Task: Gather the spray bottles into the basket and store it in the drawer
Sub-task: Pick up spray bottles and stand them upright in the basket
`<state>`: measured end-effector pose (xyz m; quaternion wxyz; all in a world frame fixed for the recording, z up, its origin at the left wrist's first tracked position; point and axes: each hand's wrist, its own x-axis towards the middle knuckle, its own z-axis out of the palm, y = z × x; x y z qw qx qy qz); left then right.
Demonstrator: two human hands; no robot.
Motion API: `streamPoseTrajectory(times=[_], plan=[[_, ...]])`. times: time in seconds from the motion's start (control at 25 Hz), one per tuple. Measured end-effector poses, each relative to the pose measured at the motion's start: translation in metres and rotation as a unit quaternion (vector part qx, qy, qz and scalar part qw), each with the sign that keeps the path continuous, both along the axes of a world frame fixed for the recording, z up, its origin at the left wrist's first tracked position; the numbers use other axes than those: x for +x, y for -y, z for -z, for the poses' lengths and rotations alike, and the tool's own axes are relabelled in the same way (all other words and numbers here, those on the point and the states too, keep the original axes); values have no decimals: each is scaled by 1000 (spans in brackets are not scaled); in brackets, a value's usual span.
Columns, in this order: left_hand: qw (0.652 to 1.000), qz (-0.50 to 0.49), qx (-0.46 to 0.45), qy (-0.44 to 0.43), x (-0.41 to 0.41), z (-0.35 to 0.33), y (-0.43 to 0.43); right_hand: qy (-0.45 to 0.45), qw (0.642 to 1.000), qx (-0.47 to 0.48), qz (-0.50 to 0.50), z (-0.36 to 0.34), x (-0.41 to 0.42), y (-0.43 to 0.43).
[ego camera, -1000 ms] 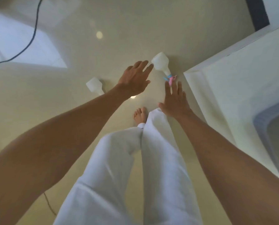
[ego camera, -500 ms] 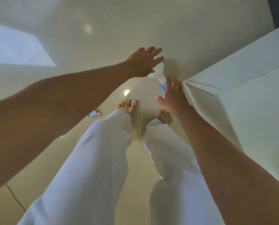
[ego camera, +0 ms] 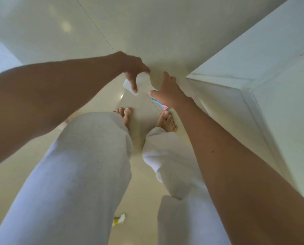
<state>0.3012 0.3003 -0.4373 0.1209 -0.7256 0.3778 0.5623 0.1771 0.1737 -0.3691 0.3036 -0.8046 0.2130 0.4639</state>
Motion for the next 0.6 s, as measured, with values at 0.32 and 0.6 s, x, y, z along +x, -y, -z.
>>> streamPoseTrajectory(times=[0.32, 0.6], plan=[[962, -259, -36, 74, -66, -129, -103, -3, 986, -1, 169, -117, -53, -34], [788, -487, -306, 220, -146, -355, -107, 195, 843, 93, 493, -351, -73, -73]])
